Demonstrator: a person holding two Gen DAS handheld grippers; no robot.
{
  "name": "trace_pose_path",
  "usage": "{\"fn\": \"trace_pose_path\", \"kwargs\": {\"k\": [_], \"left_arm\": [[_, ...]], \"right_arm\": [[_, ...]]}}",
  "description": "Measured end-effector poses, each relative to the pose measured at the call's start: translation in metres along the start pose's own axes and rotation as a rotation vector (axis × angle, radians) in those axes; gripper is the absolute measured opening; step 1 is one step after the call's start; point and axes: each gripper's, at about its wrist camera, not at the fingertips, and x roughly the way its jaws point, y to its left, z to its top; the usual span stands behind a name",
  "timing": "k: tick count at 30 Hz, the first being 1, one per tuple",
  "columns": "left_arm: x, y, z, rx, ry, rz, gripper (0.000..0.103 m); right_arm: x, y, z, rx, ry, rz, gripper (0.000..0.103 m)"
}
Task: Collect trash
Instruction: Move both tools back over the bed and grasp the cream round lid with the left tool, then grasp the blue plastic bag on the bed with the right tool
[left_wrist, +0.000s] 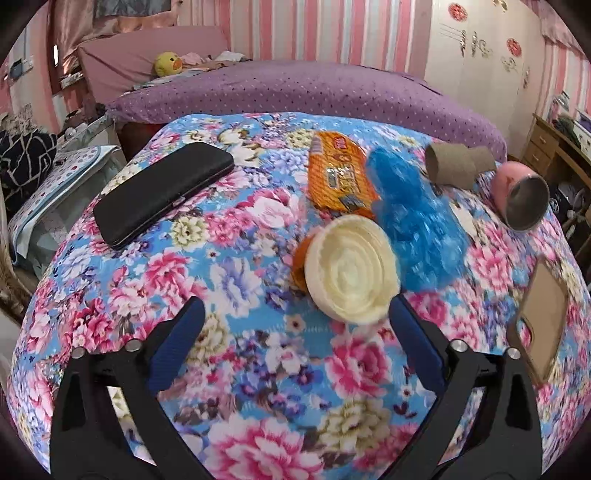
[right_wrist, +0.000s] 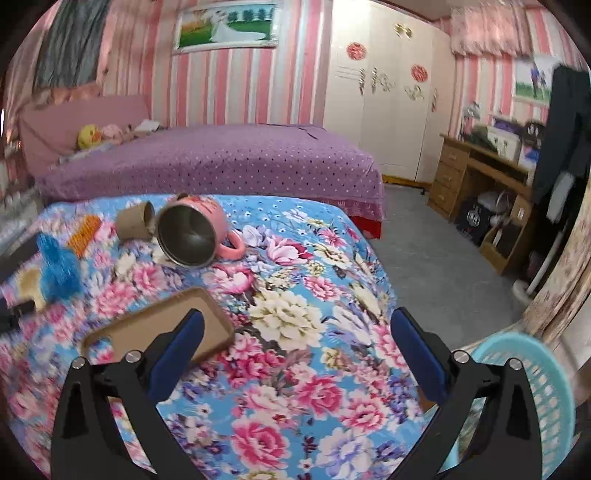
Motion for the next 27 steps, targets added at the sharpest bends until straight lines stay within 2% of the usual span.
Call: {"fn": "trace_pose_path", "kwargs": {"k": [2,5,6,8,10,13,18,20,24,27], "left_arm": [[-0.001,0.005,0.004,-0.035,-0.016,-0.025,0.085],[0.003,0.006,0.006,-0.059,-0.011,-0.063,0.065],[0.005,0.005,0.006,-0.053,0.001,-0.076,0.054],[0.006,0.002,0.006,-0.041,0.006,-0.09,0.045],[0.003,0.0,0.007,-0.031,-0.006,-0.091,0.028],[-0.004,-0.001,0.008,-0.023,-0.021,-0.121,0.013],[-0.019,0.004,0.009,-0.006,-0.059,-0.119,0.01],[-0.026,0.009,0.01,0.002,-0.083,-0.104,0.01],[-0.042,0.027,0.012,-0.001,-0.13,-0.081,0.01],[-0.049,0.044,0.016,-0.014,-0.148,-0.047,0.01]], "right_arm": [[0.003,0.0,-0.001,-0.017,0.008,-0.006,0.098],[0.006,-0.005,-0.003,0.014,0.019,0.017,0.098],[0.007,-0.006,-0.004,0.022,0.025,0.029,0.098],[0.009,-0.005,-0.004,0.029,0.031,0.057,0.099],[0.008,-0.002,-0.005,0.031,0.022,0.056,0.099],[0.004,0.005,-0.004,0.027,-0.004,0.058,0.099],[0.006,0.024,-0.006,0.011,0.044,0.052,0.099],[0.004,0.034,-0.007,0.019,0.048,0.08,0.099],[-0.008,0.057,-0.007,0.031,0.006,0.15,0.099],[-0.015,0.084,-0.006,-0.004,-0.015,0.175,0.099]]}}
